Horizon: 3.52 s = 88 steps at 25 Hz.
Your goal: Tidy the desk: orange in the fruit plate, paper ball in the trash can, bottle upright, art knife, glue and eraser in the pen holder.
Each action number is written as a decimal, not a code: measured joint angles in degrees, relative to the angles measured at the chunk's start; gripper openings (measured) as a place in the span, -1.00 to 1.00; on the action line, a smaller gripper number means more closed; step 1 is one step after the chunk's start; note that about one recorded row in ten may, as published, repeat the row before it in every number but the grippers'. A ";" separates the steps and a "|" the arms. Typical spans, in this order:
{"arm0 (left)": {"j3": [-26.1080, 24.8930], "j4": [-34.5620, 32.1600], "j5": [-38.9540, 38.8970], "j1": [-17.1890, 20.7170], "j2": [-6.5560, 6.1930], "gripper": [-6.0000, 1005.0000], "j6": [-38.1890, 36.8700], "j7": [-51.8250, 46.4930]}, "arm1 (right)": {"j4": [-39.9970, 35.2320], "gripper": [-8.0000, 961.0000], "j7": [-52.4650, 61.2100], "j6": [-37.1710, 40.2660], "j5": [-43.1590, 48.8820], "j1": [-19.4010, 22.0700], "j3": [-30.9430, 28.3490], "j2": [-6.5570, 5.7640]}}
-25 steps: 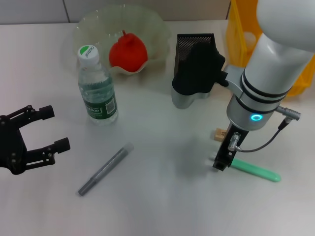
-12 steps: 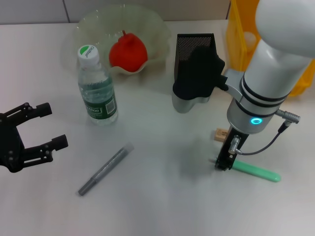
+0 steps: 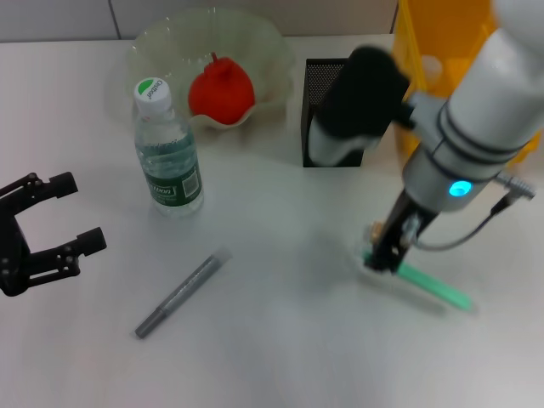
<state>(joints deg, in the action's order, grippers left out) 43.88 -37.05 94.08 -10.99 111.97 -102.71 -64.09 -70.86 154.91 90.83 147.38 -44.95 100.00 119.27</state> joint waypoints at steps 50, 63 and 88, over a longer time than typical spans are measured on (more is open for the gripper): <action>-2.75 0.05 0.31 -0.26 0.84 0.75 -1.80 -0.49 | -5.66 -0.09 -26.12 -25.06 -20.19 9.12 -25.08 -0.25; -2.75 0.03 0.28 -0.69 0.84 0.75 -1.74 -0.51 | -6.99 0.04 -11.19 10.73 2.47 -1.17 -23.57 -0.03; -2.72 0.05 0.31 -1.28 1.23 0.75 -1.81 -1.31 | 8.08 0.02 -9.91 -6.14 5.57 -1.55 -6.49 0.26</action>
<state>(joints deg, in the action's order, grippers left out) 41.16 -37.00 94.39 -12.27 113.20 -104.52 -65.40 -62.77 145.01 84.70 152.94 -46.50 93.51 119.53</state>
